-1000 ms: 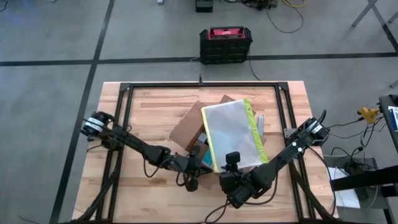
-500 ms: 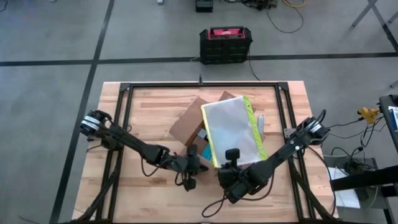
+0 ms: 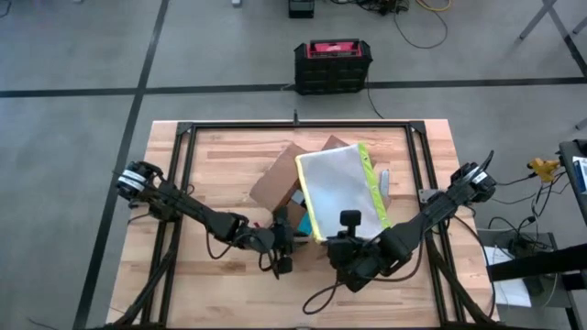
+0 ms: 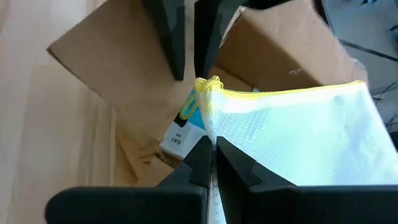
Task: Unpack boxes
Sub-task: Open the transparent zip lock bag
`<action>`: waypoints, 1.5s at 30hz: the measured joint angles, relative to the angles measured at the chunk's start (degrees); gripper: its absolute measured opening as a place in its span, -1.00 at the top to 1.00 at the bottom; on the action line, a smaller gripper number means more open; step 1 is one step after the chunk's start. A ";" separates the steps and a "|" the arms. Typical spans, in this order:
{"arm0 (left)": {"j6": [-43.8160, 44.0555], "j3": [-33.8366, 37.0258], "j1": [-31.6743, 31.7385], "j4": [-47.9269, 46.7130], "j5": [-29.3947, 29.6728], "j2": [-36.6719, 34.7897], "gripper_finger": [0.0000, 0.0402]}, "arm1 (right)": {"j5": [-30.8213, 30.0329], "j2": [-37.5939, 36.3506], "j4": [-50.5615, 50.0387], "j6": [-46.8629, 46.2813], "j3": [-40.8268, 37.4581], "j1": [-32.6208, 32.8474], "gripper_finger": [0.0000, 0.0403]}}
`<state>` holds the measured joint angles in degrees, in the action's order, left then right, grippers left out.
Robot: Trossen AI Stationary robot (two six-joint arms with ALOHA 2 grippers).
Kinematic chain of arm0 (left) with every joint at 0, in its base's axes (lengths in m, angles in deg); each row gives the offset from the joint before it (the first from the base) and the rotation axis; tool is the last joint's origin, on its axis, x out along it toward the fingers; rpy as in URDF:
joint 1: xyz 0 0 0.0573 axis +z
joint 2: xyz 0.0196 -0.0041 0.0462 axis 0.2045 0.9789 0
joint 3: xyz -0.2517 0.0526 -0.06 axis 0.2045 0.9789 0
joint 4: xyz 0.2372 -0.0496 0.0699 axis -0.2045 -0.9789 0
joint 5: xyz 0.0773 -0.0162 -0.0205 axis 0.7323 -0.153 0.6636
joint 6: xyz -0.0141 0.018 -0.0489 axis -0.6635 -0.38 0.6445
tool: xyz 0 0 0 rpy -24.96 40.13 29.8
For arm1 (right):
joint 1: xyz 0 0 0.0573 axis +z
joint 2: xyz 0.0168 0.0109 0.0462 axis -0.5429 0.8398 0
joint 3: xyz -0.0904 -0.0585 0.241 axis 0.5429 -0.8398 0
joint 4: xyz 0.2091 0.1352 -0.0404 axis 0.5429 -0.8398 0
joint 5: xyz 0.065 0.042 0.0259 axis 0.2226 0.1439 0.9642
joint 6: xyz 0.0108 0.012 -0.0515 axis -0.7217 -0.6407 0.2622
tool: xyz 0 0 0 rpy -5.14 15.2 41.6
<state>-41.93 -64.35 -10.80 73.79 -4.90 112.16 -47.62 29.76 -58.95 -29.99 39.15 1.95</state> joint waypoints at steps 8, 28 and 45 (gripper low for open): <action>-0.09 0.02 0.85 4.02 -0.61 1.97 0.10 | -0.88 0.04 0.89 0.59 0.02 0.00 1.00; 1.05 -0.06 3.53 0.66 0.76 -0.08 0.99 | 1.62 0.08 3.90 4.11 0.00 1.45 1.00; 4.35 0.20 4.48 2.89 -5.73 0.16 1.00 | -0.53 -0.08 5.88 5.00 0.50 3.35 0.97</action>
<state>-37.57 -64.16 -6.32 76.67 -10.63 112.32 -48.15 29.67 -53.08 -24.99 39.65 5.30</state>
